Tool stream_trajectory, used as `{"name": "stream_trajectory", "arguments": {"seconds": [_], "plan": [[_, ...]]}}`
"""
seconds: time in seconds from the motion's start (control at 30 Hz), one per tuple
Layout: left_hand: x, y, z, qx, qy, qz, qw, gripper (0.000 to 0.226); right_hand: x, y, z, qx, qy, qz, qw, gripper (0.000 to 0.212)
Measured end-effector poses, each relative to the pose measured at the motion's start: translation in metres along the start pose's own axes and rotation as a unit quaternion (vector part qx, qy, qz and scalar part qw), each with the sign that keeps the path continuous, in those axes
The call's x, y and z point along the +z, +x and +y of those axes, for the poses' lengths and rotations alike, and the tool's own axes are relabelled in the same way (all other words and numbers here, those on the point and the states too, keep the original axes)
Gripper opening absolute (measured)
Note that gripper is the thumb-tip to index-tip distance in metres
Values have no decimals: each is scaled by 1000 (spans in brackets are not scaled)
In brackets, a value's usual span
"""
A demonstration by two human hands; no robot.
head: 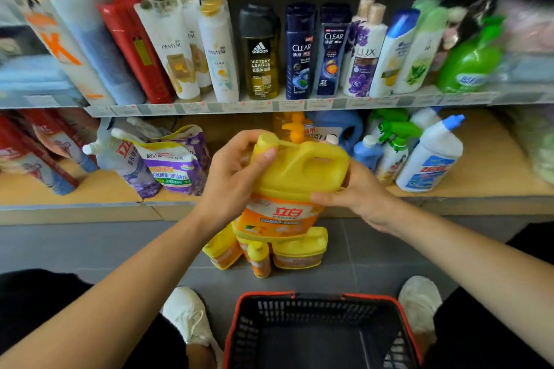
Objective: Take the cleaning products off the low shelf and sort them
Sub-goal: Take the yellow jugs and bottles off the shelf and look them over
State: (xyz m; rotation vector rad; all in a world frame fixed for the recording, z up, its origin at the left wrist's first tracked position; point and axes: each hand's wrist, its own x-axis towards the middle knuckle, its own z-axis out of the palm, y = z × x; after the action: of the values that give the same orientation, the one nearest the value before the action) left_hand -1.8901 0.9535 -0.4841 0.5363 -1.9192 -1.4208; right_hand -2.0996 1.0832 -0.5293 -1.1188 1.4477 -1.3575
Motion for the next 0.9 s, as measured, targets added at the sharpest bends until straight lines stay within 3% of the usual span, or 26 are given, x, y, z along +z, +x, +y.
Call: {"name": "stream_trajectory", "arguments": {"seconds": [0.07,0.13,0.2,0.37,0.5,0.73,0.9], "plan": [[2,-2,2,21,47,-23,998,32,-3,-3,-15,-62,-79,32,994,87],[0,-1,1,30,74,-20,997,35,-4,-4,-27,-119,-172,34,977,66],[-1,0,0,28,76,-23,996,36,-1,-2,-35,-126,-208,26,970,48],[2,-5,-9,14,49,-38,998,31,4,4,-35,-106,-222,10,969,32],[-1,-7,-17,10,39,-67,997,34,3,5,-36,-101,-198,19,975,27],[-3,-5,-26,82,179,-133,972,40,-3,1,-36,-83,-226,-5,970,28],[-3,2,-19,-3,72,-243,967,34,-17,6,-46,-64,-252,-73,963,28]]}}
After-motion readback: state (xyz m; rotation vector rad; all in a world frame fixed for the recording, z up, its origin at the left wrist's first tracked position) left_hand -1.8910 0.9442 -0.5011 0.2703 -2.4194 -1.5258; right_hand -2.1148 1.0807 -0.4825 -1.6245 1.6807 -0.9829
